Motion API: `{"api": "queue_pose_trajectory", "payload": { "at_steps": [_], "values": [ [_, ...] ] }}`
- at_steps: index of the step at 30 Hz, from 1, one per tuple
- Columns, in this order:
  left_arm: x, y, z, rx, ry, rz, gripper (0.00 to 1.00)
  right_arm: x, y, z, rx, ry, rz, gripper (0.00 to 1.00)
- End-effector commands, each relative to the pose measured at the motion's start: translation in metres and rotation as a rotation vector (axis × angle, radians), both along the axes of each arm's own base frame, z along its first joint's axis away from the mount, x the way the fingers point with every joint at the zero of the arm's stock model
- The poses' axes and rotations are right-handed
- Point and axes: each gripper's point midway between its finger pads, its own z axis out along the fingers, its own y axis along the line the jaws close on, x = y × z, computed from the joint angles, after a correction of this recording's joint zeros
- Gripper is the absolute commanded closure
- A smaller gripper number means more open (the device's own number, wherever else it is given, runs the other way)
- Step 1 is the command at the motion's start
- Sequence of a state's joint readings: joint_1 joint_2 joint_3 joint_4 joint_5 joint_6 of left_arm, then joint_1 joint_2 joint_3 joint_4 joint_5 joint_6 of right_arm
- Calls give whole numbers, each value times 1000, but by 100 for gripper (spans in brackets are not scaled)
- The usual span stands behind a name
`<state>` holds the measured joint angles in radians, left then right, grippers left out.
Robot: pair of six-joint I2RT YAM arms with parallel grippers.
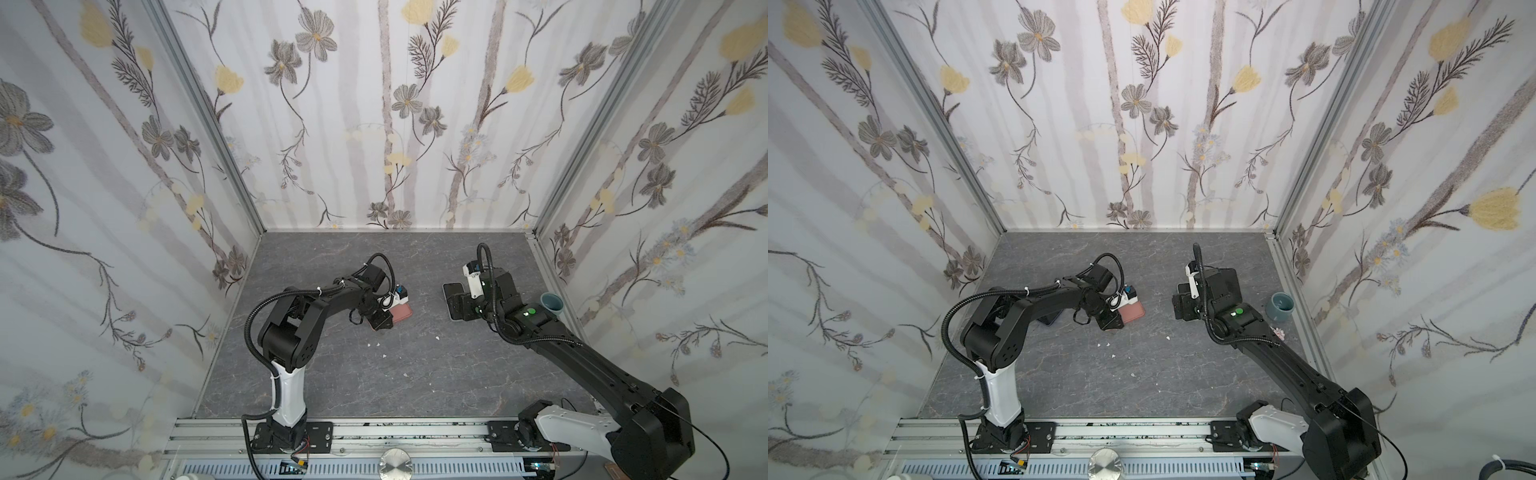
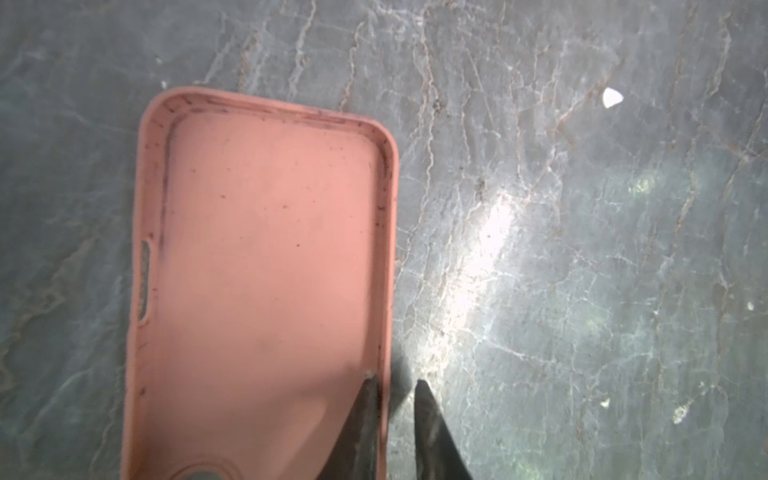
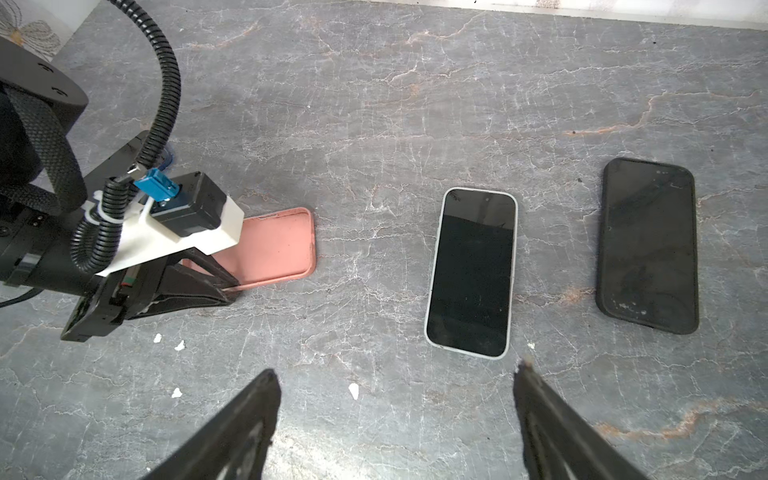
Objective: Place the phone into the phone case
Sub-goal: 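Drag the pink case toward the table centre with the left gripper, then release the pink case and lower the left gripper onto the blue-edged phone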
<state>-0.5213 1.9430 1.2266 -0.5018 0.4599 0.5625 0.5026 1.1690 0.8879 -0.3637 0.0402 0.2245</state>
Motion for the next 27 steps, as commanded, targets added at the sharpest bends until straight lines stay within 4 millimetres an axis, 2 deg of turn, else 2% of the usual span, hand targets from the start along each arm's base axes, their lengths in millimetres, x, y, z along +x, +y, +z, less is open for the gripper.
{"api": "queue_pose_trajectory", "payload": {
  "at_steps": [1, 5, 11, 13, 15, 17, 19, 22, 25, 27],
  "values": [
    [-5, 12, 5, 60, -9, -35, 62, -2, -3, 0, -17, -9, 3, 13],
    [9, 16, 33, 67, -91, -3, 48, -4, -4, -1, -17, -12, 7, 13],
    [34, 34, 91, -29, -223, 136, 26, -4, 0, -8, -19, 3, 27, 13],
    [52, 52, 109, -69, -275, 260, 16, -3, 1, -8, -20, 3, 31, 13],
    [70, 78, 115, -74, -314, 396, 10, -2, 3, -8, -17, 4, 38, 13],
    [86, 111, 114, -52, -323, 539, 7, -1, 5, -9, -14, 7, 43, 13],
    [97, 148, 103, -3, -293, 673, 6, -1, 7, -9, -9, 11, 50, 13],
    [101, 194, 81, 74, -222, 817, 4, -2, 8, -9, -7, 15, 55, 13],
    [100, 231, 59, 151, -176, 930, 3, -3, 8, -9, -9, 16, 58, 13],
    [97, 243, 46, 180, -146, 967, 3, -3, 8, -8, -10, 15, 61, 13]
  ]
}}
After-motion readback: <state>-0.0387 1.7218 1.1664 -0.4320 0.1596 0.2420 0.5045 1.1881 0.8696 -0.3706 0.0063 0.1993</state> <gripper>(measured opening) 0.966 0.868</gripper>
